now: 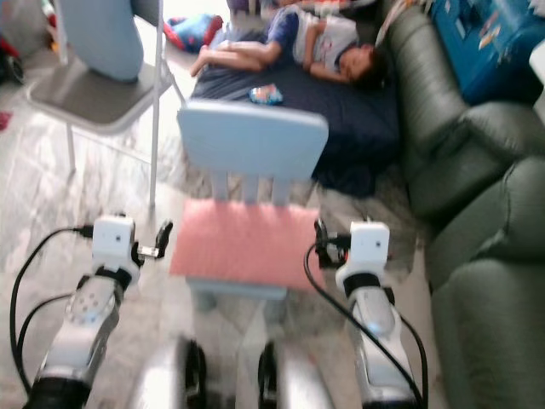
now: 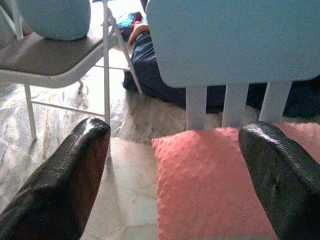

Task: Move the pillow to the sofa

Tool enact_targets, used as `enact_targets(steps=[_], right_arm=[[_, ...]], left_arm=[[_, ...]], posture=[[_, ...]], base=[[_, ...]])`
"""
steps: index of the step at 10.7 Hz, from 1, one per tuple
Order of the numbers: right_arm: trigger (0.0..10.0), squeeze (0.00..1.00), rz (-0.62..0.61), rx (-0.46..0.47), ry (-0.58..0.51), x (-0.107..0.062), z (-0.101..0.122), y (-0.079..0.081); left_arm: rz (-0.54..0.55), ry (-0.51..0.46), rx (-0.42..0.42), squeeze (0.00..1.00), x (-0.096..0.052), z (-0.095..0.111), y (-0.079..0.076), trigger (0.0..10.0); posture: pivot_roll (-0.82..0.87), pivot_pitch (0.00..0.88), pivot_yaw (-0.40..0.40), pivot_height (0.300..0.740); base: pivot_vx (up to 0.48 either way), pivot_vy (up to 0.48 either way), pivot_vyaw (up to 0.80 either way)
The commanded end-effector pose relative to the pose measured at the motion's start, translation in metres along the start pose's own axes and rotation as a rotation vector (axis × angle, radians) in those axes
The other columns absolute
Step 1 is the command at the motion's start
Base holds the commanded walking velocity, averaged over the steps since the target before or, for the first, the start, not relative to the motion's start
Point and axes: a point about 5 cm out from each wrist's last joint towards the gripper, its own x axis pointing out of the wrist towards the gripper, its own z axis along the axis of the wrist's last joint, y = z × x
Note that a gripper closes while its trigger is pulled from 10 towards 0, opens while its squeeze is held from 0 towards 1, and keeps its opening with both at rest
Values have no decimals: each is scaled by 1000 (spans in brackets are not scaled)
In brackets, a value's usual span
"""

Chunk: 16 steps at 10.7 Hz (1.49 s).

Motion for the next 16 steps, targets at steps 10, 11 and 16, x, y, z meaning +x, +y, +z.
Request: enact_targets(steps=[10, 11, 16], right_arm=[[10000, 0, 30, 13, 25, 3, -5, 0], [10000, 0, 34, 14, 26, 3, -5, 0], [10000, 0, 45, 12, 29, 3, -6, 1]], left_arm=[[73, 12, 43, 0, 1, -2, 5, 10000], [83, 12, 48, 0, 2, -2, 6, 10000], [108, 14, 59, 0, 5, -2, 10, 10000]], posture=[[-34, 199, -44, 622], [-35, 200, -44, 598], [-37, 203, -47, 533]], base=[[0, 0, 0], [0, 0, 0], [0, 0, 0]])
